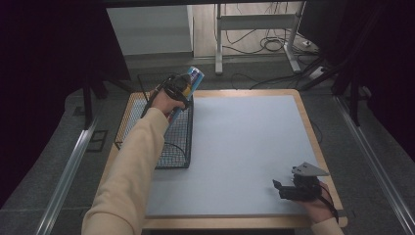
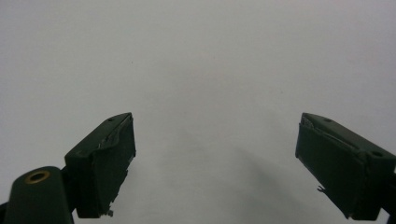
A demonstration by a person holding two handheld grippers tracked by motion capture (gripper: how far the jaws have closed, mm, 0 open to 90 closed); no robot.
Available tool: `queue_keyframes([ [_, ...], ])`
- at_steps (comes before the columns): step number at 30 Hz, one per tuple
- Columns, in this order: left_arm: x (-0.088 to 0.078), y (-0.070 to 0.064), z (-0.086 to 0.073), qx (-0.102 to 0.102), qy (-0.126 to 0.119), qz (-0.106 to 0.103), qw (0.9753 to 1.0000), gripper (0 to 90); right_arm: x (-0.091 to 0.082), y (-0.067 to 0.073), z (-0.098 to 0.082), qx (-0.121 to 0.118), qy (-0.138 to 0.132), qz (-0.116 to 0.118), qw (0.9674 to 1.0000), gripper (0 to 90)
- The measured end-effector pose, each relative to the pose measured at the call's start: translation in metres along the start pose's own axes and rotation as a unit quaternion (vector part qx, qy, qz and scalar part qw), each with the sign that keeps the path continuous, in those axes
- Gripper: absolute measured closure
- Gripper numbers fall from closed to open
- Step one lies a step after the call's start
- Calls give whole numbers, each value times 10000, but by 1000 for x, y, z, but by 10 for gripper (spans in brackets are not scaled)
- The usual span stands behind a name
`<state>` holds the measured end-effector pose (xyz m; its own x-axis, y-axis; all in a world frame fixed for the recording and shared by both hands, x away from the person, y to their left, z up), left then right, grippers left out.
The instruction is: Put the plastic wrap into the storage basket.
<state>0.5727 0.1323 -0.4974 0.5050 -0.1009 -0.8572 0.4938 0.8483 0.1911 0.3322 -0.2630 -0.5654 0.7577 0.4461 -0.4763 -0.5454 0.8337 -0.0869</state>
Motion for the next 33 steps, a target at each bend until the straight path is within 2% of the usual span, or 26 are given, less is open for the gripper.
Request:
queue_keyframes([
  [7, 7, 1, -2, 8, 109, 77, 9999, 319, 0, 0, 1, -3, -18, 14, 10000, 122],
  [13, 11, 5, -5, -103, 147, 140, 9997, 317, 0, 0, 0, -7, -7, 14, 10000, 122],
  [19, 10, 5, -4, 91, 110, 272, 9995, 303, 0, 1, 1, -9, -9, 20, 10000, 121],
  [24, -4, 4, 3, 48, -208, 344, 9992, 263, -1, 1, 1, -20, -28, 21, 10000, 121],
  [26, -10, 4, 3, 34, -240, 395, 9989, 232, -1, 1, 1, -11, -35, 23, 10000, 121],
  [29, -22, -3, 5, -120, -480, 144, 9987, 194, -1, 1, 1, 5, -24, 44, 10000, 121],
  [33, -40, -15, 5, -130, -793, -27, 9968, 162, -2, 2, 2, -11, -30, 39, 10000, 121],
])
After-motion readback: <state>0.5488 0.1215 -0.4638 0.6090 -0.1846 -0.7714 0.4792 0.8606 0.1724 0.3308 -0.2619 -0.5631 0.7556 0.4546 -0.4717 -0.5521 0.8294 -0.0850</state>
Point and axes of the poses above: each handheld gripper's, and its own axes: x roughly forward along the jaws, z roughly out of its top, y roughly to its left, the point moved 8 cm from there along x, roughly forward along the jaws, and after that the axes turned 12 degrees about -y, right-handed, at the moved point
